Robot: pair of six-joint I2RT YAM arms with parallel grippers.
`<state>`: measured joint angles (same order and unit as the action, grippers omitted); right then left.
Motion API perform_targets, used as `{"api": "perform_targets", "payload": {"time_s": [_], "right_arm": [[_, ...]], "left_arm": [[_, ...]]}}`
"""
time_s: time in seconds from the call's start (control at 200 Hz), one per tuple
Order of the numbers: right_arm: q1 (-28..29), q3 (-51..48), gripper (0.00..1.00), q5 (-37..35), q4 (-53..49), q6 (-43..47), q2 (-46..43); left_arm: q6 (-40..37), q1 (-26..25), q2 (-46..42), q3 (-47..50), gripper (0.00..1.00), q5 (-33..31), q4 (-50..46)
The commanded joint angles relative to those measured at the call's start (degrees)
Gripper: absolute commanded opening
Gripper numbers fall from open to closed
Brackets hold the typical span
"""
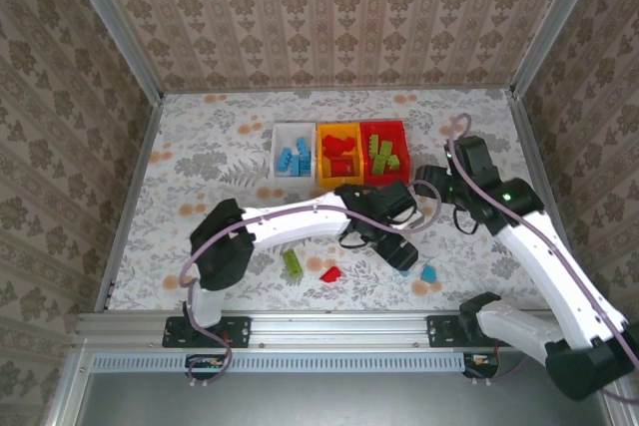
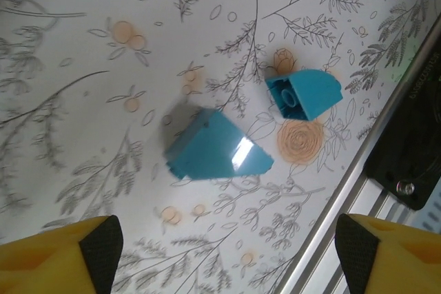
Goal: Sort the legos into containers by color
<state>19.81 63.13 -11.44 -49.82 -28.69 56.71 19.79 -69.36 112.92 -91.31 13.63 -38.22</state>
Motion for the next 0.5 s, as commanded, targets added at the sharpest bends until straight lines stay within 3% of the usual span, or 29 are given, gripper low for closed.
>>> {"api": "perform_targets", "payload": {"time_s": [0.0,0.23,0.495], "right_arm": [[-0.42,-1.04,0.80,-3.72,-6.03,-2.58,-2.87],[-0.78,-0.65,0.84,-4.55,-8.18,-1.39,-6.52],[-0.89,0.14,0.84,-4.79,-8.01,0.94,-7.62]], "left_arm": [[6.22,-0.55,3.67,-5.16,0.86,-1.80,-4.85],[17.52,-0.77,11.69,-14.82,0.86,-3.47,-14.70],[22.09,-0.95,18.47,-24.02,0.85,-1.92,-22.80]]}}
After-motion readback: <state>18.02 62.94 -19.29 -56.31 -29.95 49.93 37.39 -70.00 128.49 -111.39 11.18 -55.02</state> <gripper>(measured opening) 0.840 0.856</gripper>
